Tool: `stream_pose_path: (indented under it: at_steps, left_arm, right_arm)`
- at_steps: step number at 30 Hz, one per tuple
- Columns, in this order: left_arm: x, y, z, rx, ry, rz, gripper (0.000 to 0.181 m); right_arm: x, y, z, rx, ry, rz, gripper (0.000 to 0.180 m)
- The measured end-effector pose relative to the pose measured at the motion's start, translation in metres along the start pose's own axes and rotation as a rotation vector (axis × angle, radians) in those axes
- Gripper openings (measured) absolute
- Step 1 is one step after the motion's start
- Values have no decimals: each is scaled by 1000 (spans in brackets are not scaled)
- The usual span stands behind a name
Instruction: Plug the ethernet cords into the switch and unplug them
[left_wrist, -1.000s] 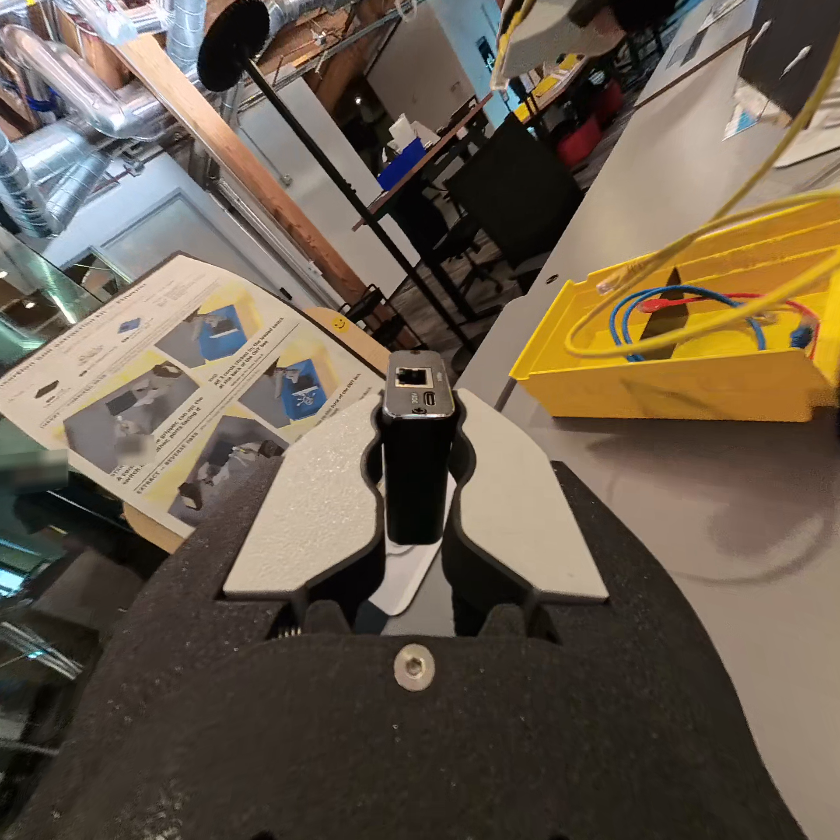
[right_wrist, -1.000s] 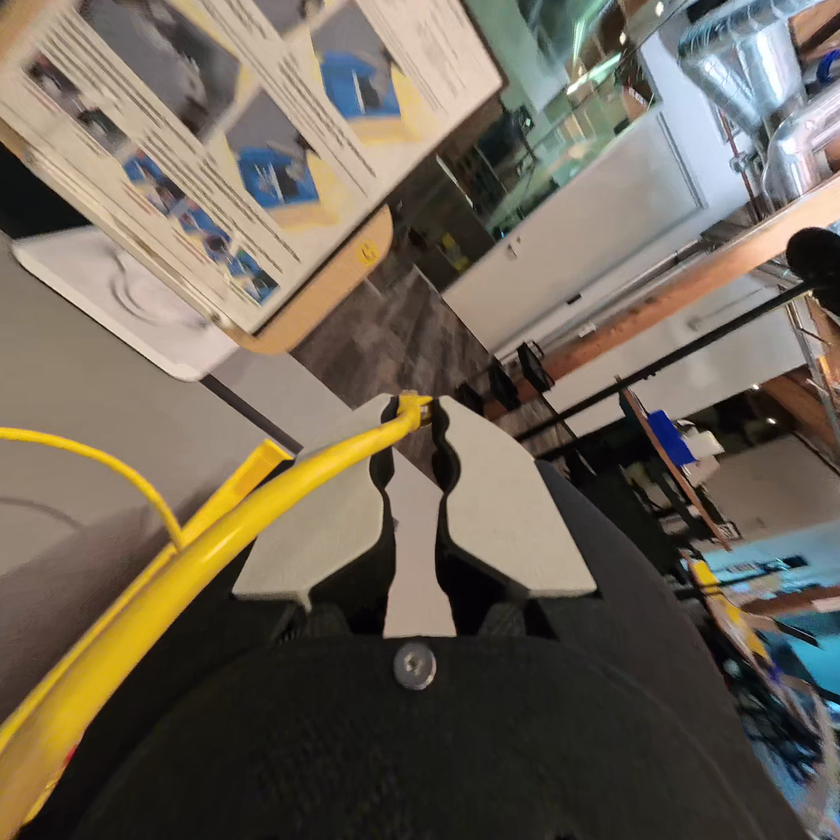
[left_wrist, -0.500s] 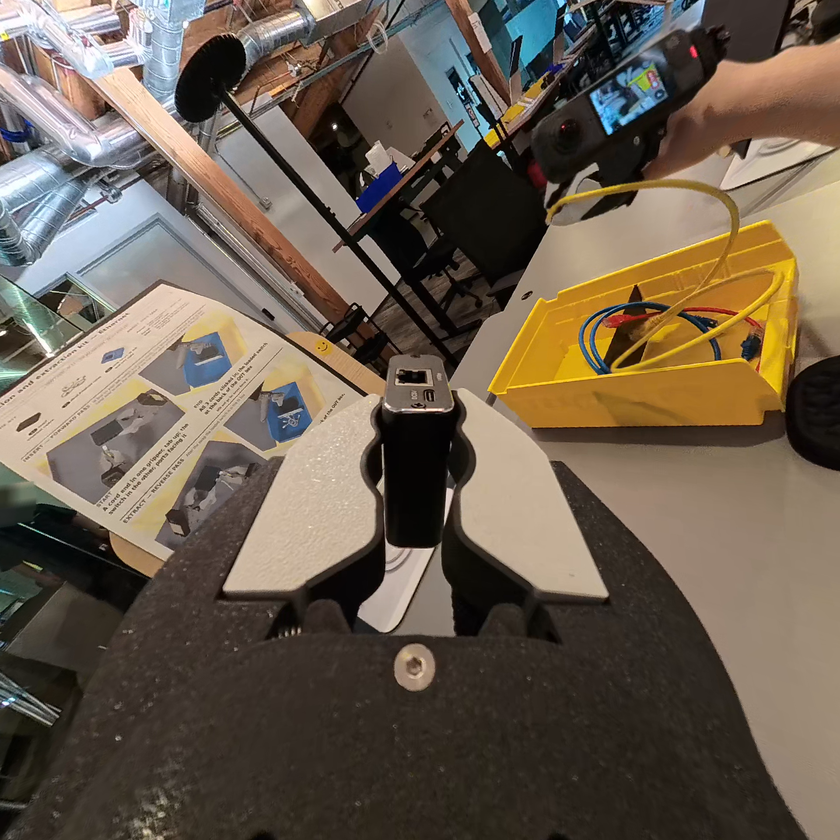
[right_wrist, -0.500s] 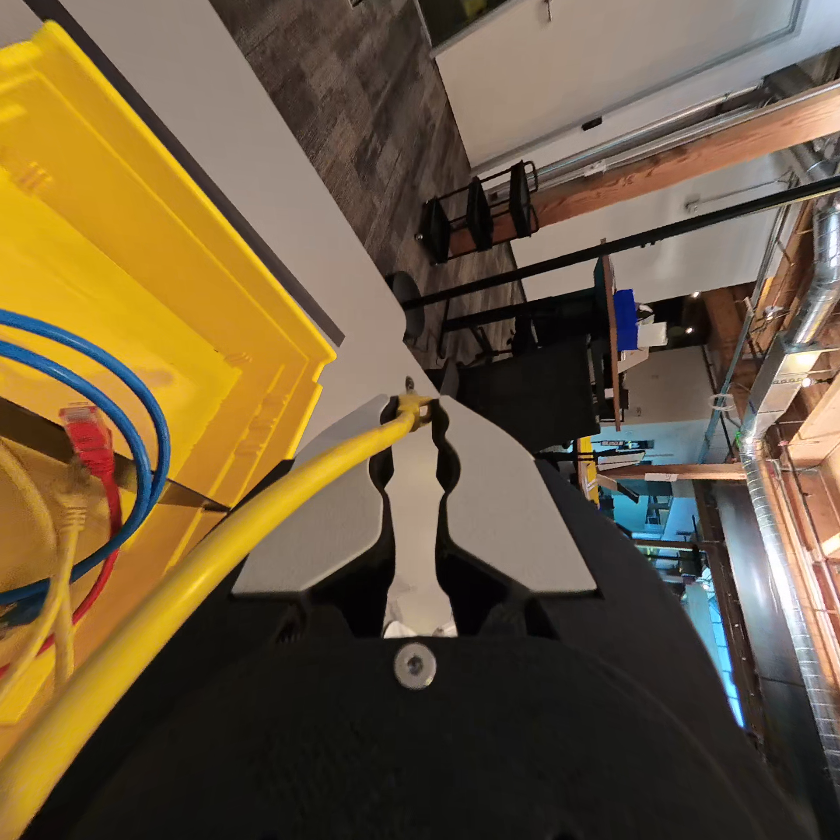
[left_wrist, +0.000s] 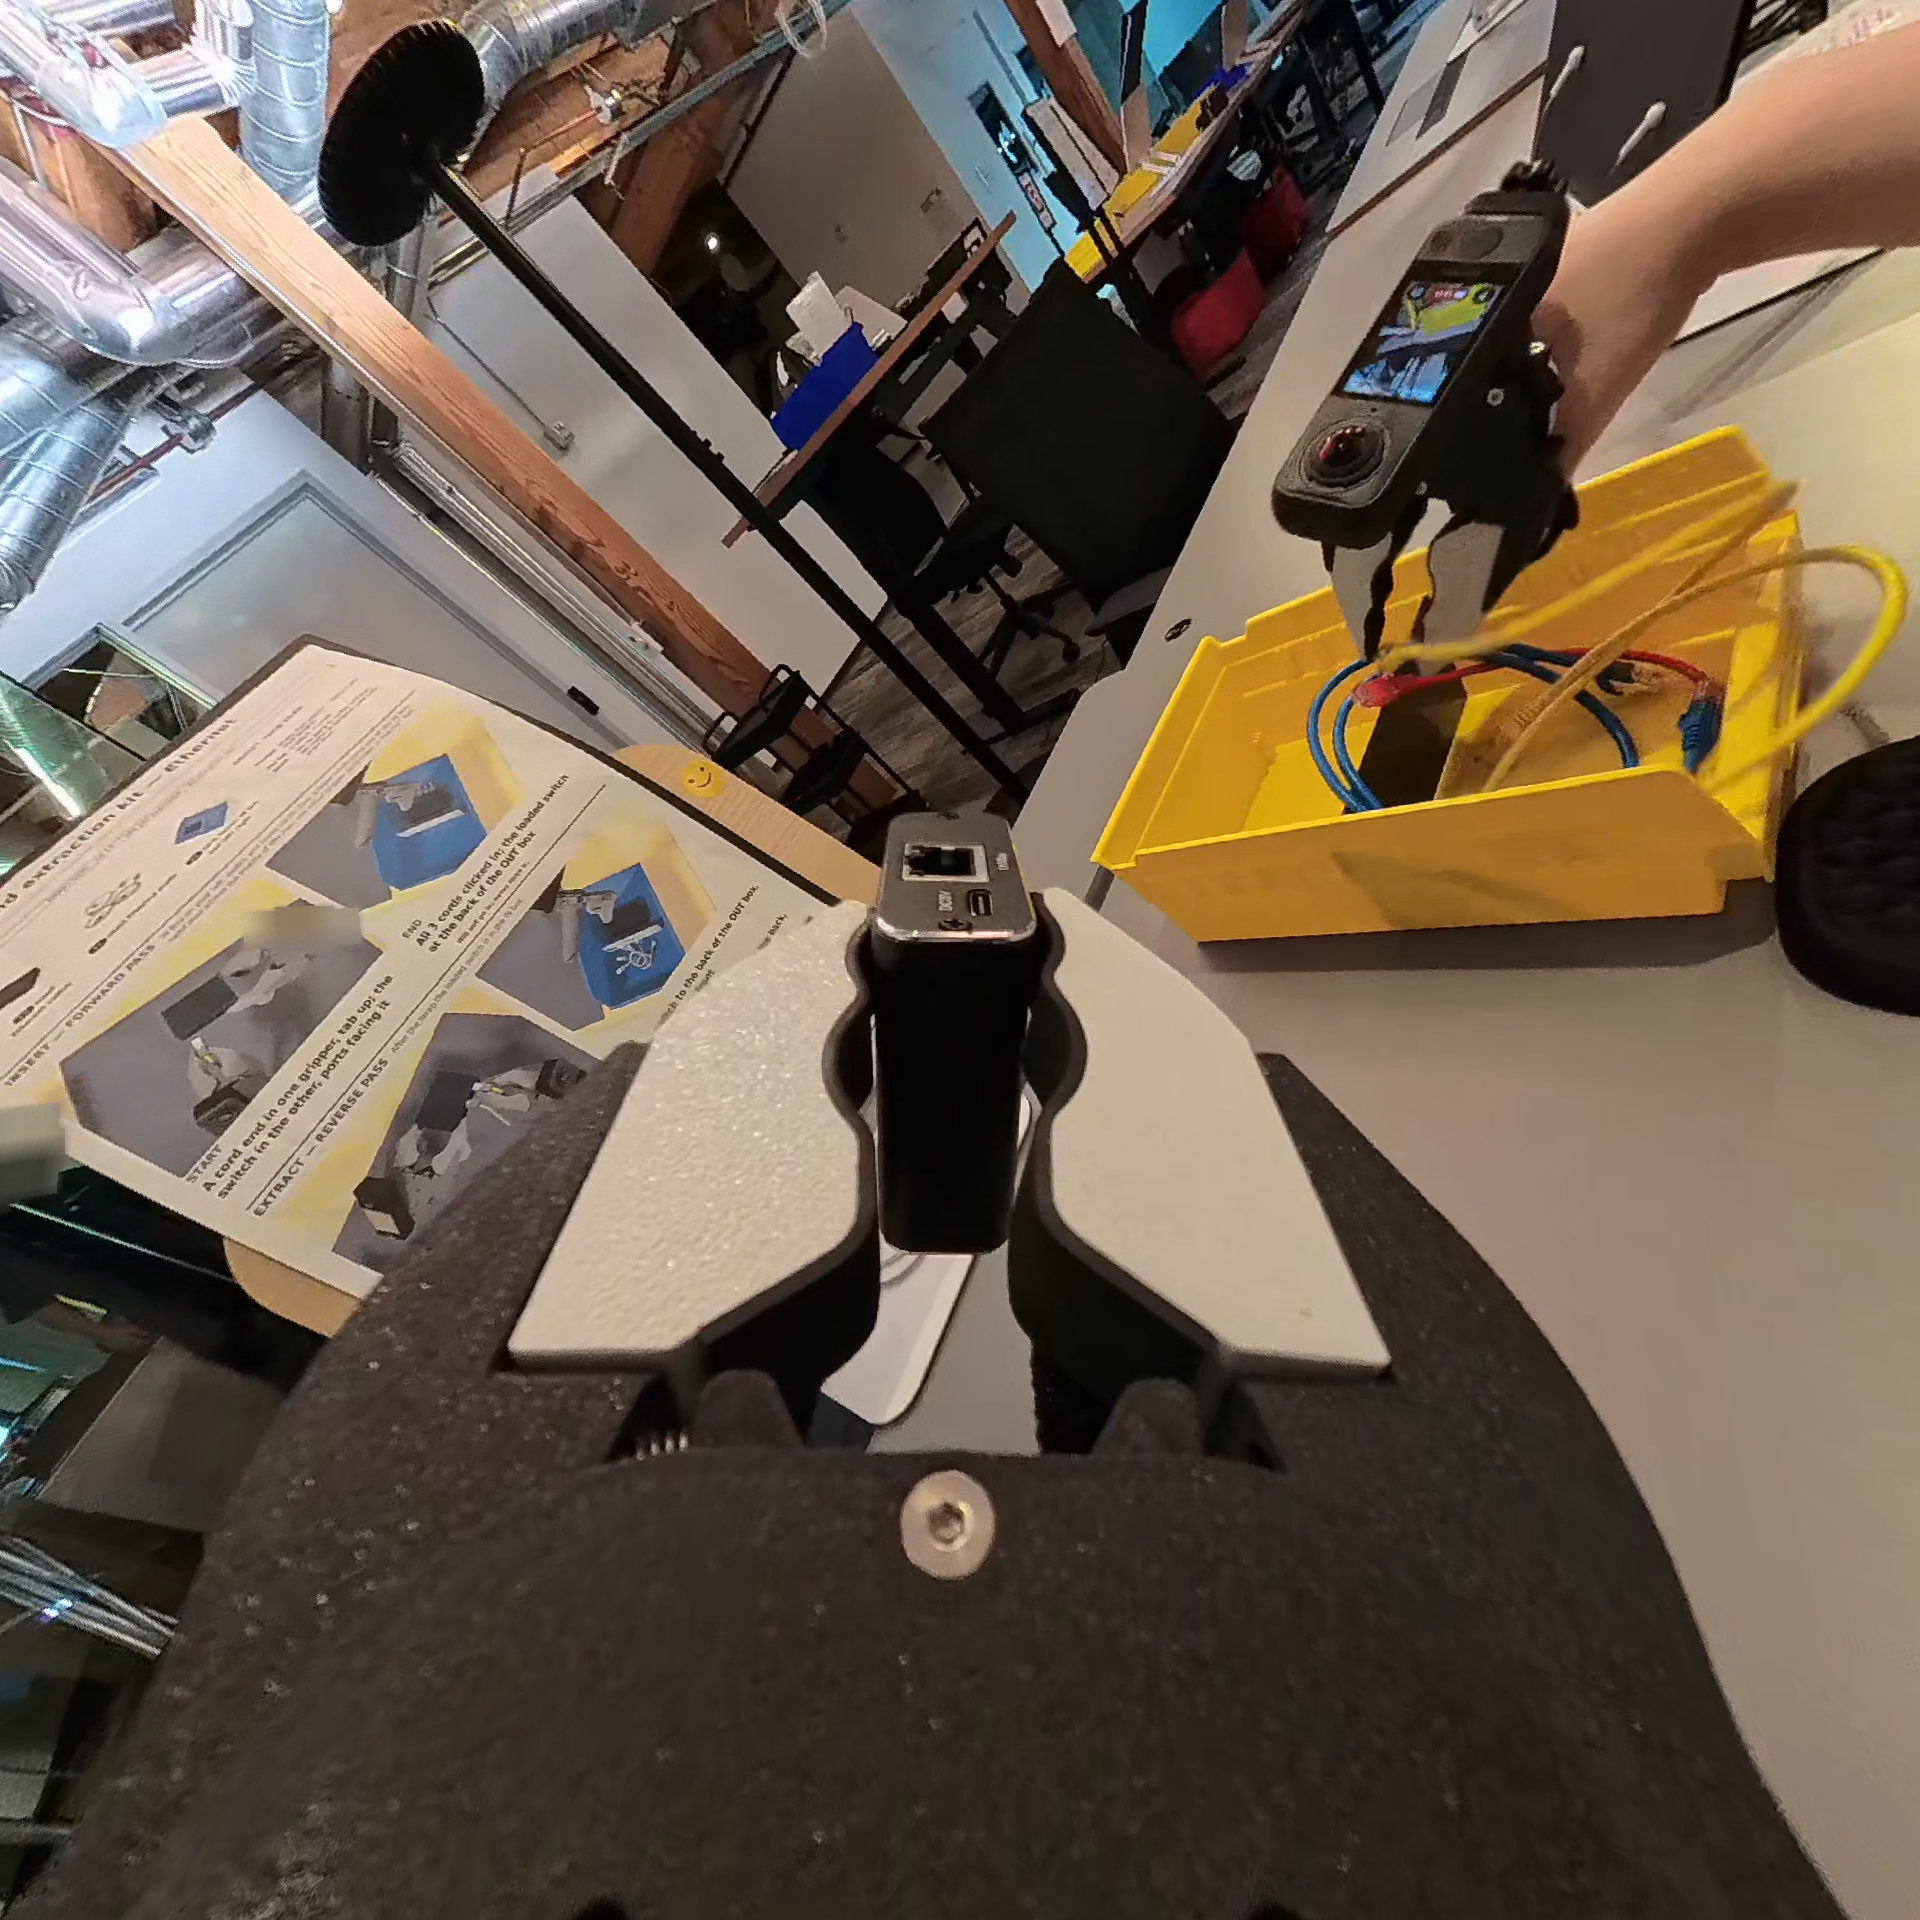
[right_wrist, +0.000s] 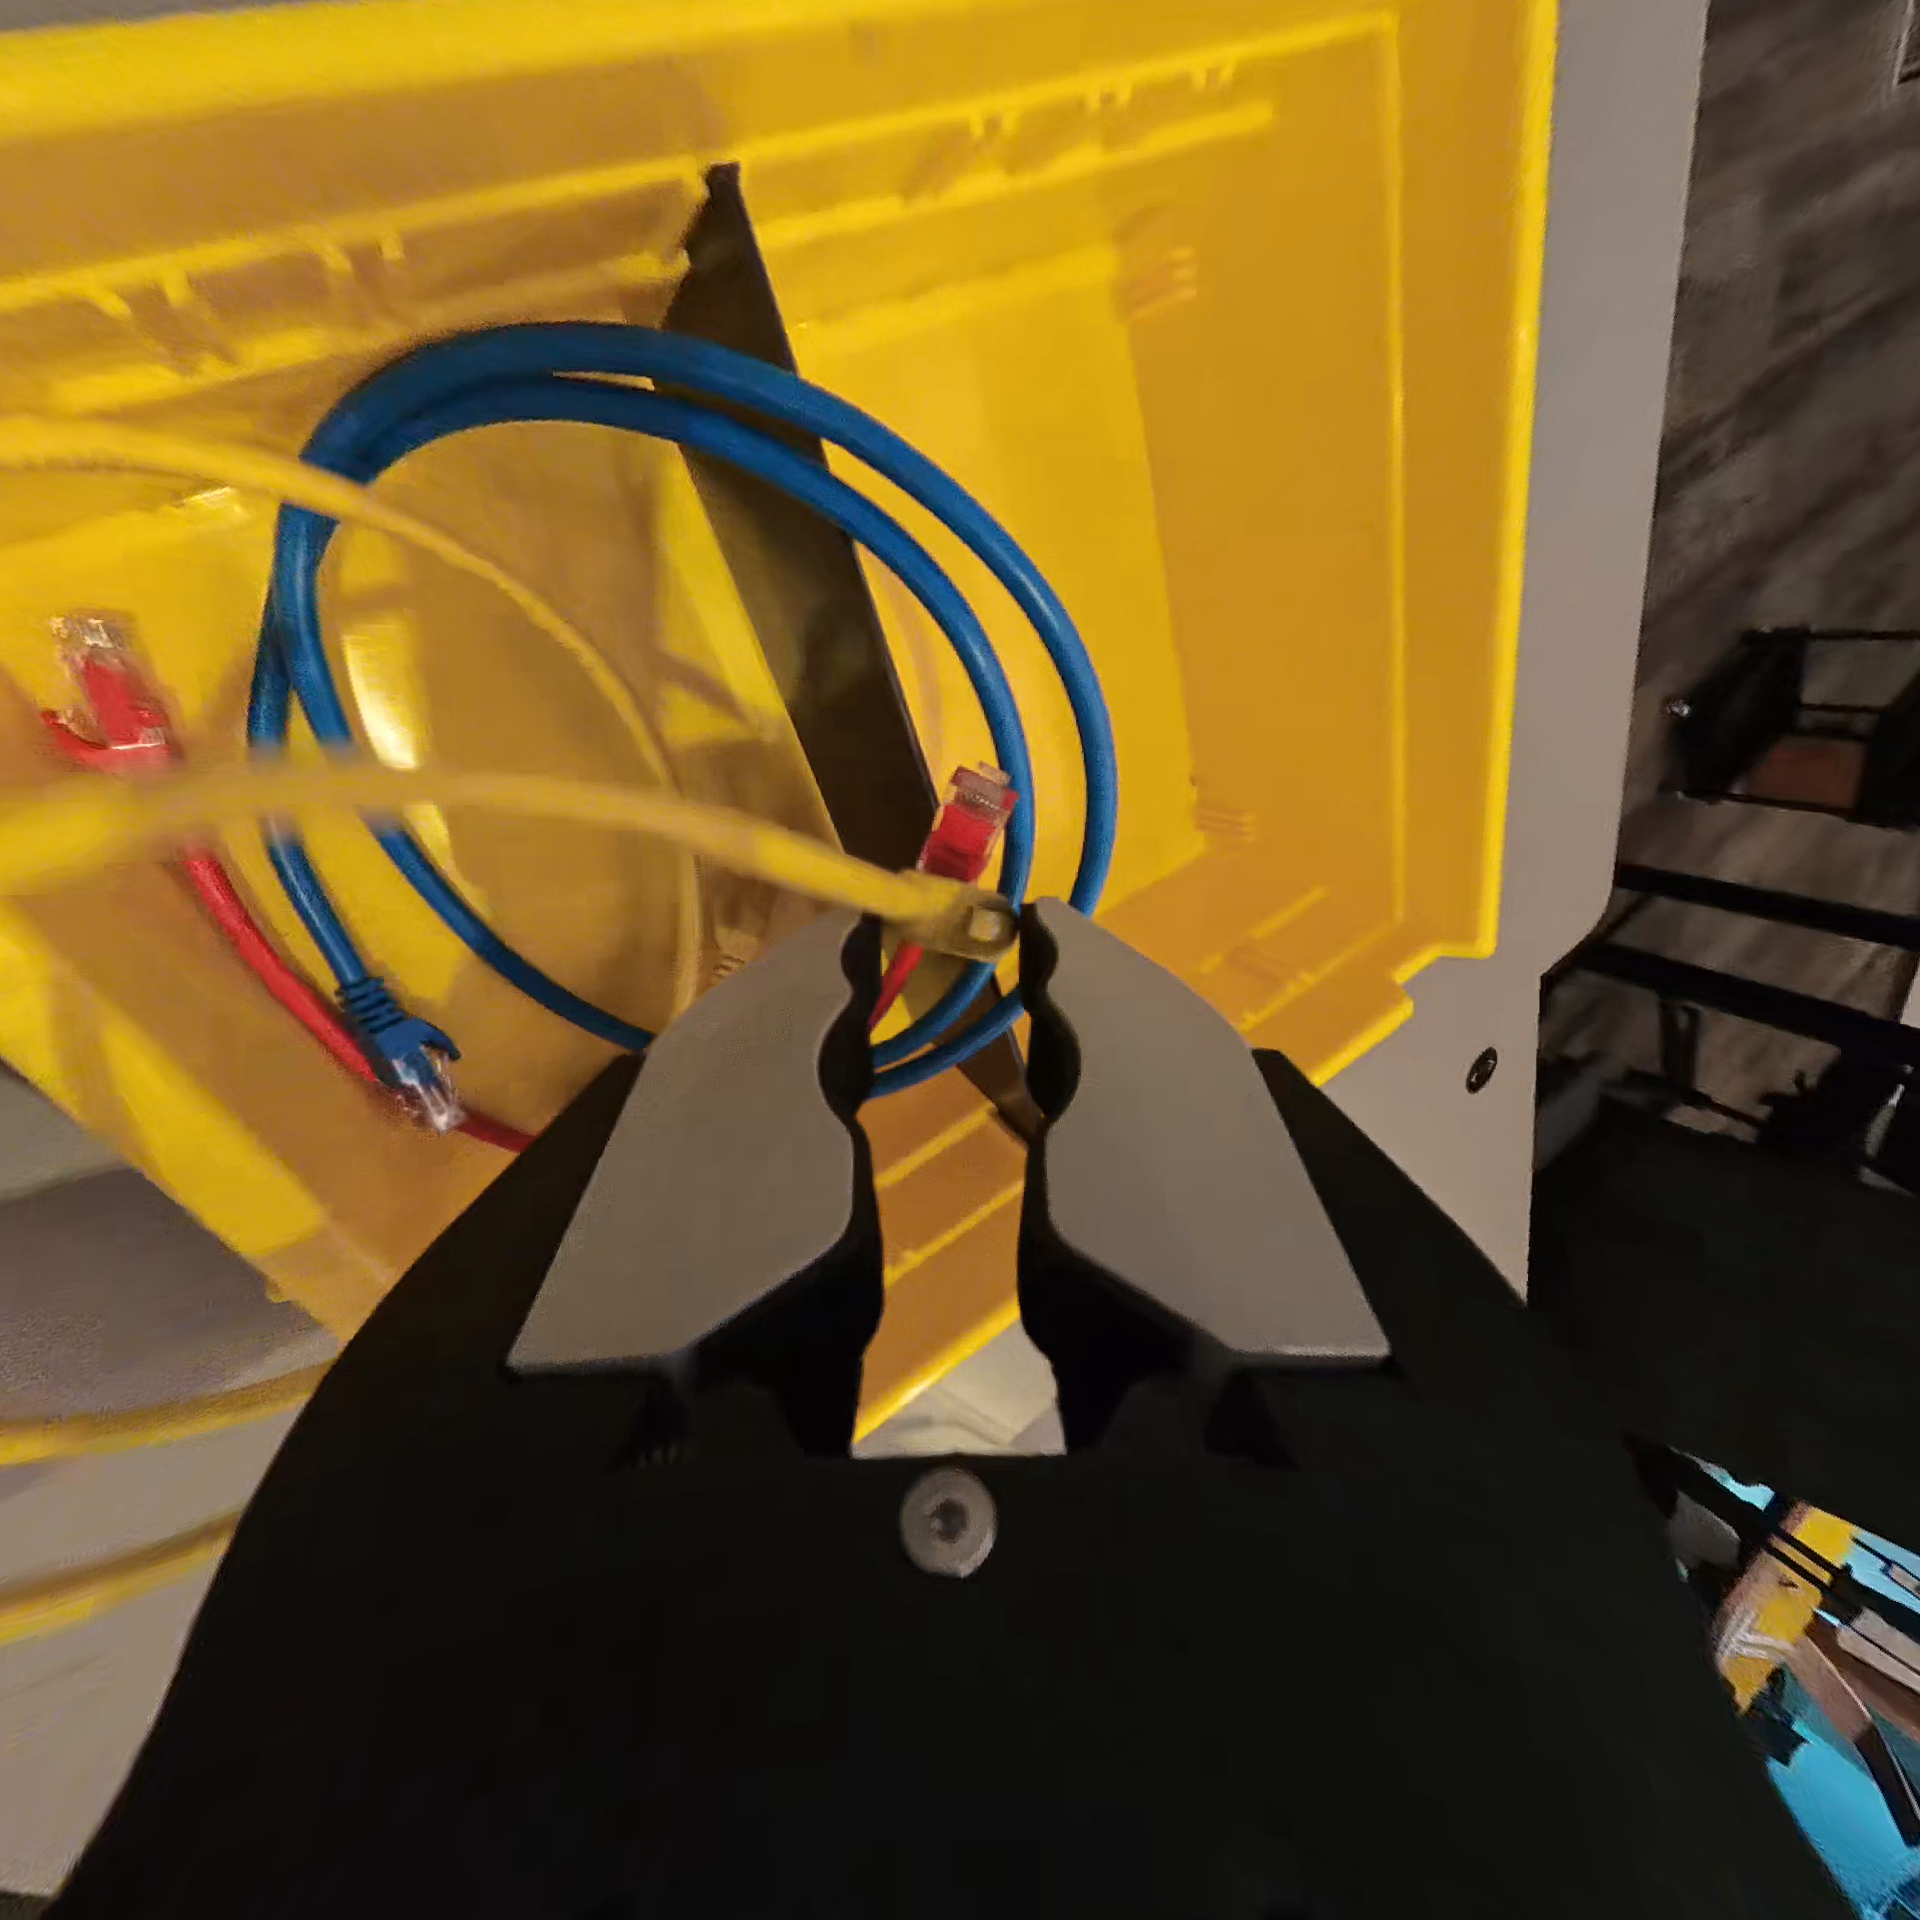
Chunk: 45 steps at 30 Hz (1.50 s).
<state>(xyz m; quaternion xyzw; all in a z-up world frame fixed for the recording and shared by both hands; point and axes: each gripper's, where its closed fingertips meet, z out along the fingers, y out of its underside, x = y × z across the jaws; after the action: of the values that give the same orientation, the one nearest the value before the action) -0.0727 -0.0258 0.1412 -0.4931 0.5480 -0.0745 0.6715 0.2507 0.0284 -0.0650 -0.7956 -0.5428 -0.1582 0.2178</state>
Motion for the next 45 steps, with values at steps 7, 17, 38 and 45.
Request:
stream_pose_path:
  at_steps: [7,17,38,45]
  left_arm:
    - [6,2,3,-22,16,21,24]
    - [32,-7,7,56,195,-30,24]
    - [71,-2,22,32,307,107,26]
    - [53,12,24,-19,226,119,26]
  right_arm:
    - [15,12,-29,-117,89,-83,28]
    - [-5,-154,-161,614,324,-176,28]
    - [-90,-269,-181,993,154,-436,25]
    - [-75,-263,-181,987,233,-416,26]
